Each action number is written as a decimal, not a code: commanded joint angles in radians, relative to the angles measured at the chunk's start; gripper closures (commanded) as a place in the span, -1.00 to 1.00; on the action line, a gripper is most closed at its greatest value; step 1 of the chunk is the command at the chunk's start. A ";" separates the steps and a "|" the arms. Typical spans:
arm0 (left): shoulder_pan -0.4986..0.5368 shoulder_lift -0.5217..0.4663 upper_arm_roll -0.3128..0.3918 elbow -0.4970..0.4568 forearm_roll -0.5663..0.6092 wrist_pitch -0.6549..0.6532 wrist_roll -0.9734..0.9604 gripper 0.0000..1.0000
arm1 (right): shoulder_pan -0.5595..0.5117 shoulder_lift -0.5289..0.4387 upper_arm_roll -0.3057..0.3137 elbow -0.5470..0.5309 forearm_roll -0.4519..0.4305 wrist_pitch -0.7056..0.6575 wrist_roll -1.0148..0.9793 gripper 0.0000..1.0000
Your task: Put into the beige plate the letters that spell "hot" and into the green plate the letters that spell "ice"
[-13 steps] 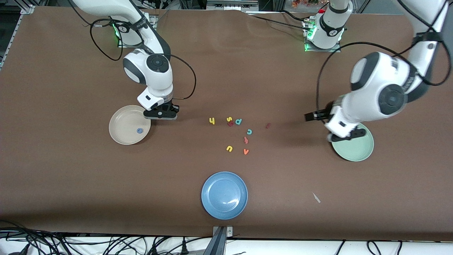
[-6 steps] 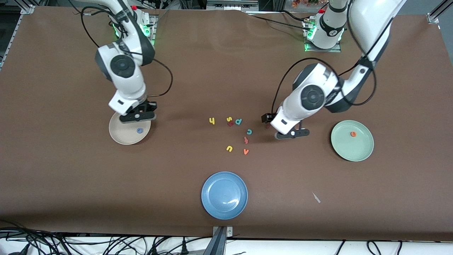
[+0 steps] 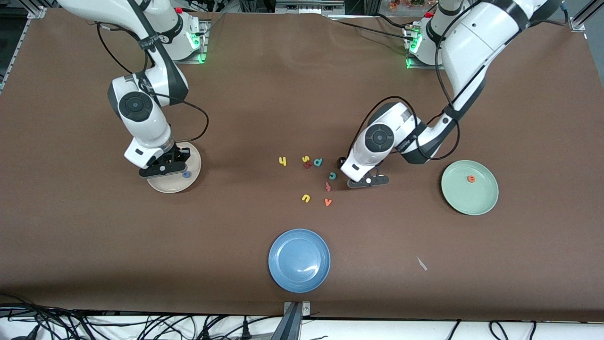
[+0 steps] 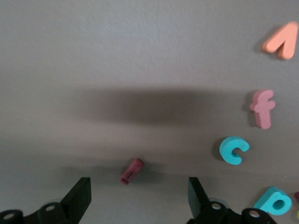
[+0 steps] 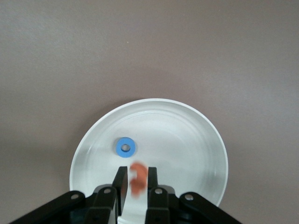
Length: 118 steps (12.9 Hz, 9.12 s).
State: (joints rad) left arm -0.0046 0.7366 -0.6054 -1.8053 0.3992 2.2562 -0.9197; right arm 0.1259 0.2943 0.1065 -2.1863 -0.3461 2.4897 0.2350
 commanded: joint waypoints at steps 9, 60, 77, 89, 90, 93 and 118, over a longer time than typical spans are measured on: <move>0.002 0.029 0.019 0.018 0.085 0.000 -0.014 -0.43 | 0.066 0.081 0.232 0.135 0.079 0.000 0.545 -0.26; 0.524 -0.085 -0.412 0.127 -0.040 -0.381 0.000 -0.99 | 0.299 0.467 0.206 0.431 -0.125 0.176 0.782 0.27; -0.170 0.041 0.111 0.127 -0.040 0.106 -0.321 -0.30 | 0.353 0.467 0.196 0.464 -0.079 0.150 0.988 0.02; -0.205 0.075 0.128 0.144 -0.042 0.146 -0.341 -0.22 | 0.366 0.497 0.163 0.422 -0.175 0.202 1.006 0.44; -0.207 0.076 0.130 0.146 -0.042 0.146 -0.343 -0.22 | 0.365 0.493 0.163 0.422 -0.177 0.202 1.006 0.59; -0.209 0.081 0.130 0.146 -0.042 0.146 -0.352 -0.04 | 0.356 0.451 0.160 0.401 -0.177 0.196 0.992 0.80; 0.623 -0.210 -0.327 0.167 -0.142 -0.585 0.271 0.76 | -0.042 -0.081 -0.025 -0.118 0.111 0.018 -0.100 -0.37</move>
State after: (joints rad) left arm 0.4530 0.5321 -0.8787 -1.6086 0.2855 1.7474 -0.8488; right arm 0.0795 0.2032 0.0772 -2.3130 -0.2761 2.5098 0.1520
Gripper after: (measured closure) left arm 0.907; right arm 0.661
